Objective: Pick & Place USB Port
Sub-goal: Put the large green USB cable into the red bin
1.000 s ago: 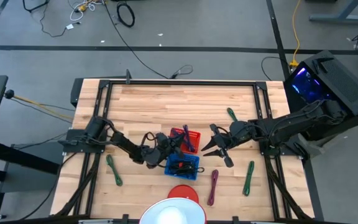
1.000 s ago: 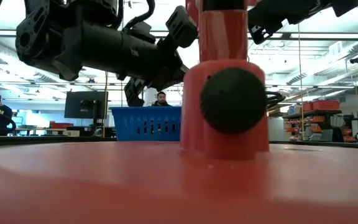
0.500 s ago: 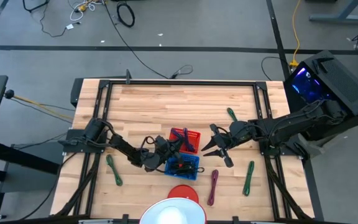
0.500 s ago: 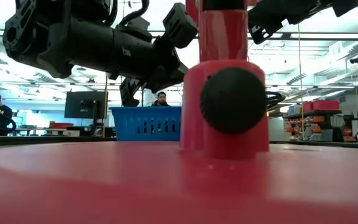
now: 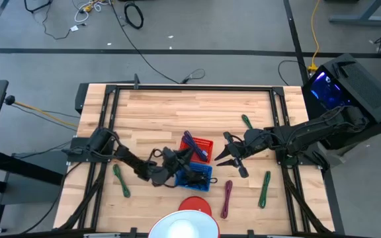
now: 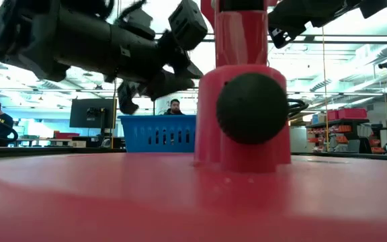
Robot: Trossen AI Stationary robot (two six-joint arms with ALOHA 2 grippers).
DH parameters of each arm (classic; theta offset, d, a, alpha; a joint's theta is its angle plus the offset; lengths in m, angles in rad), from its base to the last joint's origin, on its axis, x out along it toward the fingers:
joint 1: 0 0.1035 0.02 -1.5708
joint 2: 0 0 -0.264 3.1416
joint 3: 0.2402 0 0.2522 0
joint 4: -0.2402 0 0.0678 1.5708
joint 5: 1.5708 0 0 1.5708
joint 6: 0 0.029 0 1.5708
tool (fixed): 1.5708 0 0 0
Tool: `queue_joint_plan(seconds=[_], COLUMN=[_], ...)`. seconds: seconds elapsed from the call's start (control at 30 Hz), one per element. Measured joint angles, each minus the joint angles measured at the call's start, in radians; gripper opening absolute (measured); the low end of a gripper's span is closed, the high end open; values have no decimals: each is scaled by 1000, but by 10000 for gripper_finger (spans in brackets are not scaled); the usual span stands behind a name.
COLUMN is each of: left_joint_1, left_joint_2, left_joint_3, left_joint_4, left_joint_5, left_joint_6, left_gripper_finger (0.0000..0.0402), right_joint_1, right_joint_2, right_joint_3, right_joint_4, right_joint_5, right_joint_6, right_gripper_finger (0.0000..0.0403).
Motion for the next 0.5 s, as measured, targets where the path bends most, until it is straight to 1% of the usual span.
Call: queue_joint_plan(seconds=[0.17, 0.23, 0.3, 0.37, 0.43, 0.5], left_joint_1=[-58, -91, -134, -179, -227, -277], left_joint_2=[0, -8, -43, -89, -147, -208], left_joint_3=[0, 0, 0, -5, -14, -15], left_joint_4=[127, 189, 235, 279, 315, 315], left_joint_5=[-145, -223, -315, -325, -333, -328], left_joint_6=[203, 327, 467, 595, 649, 723], left_gripper_finger=[110, 107, 103, 98, 92, 82], right_joint_1=[0, 0, 0, 0, 0, 0], right_joint_2=[0, 0, 0, 0, 0, 0], right_joint_3=[0, 0, 0, 0, 0, 0], right_joint_4=[-7, -18, -25, -28, -27, -28], right_joint_5=[0, 0, 0, 0, 0, 0], right_joint_6=[-4, -7, -7, -7, -8, -17], right_gripper_finger=[102, 102, 102, 102, 102, 102])
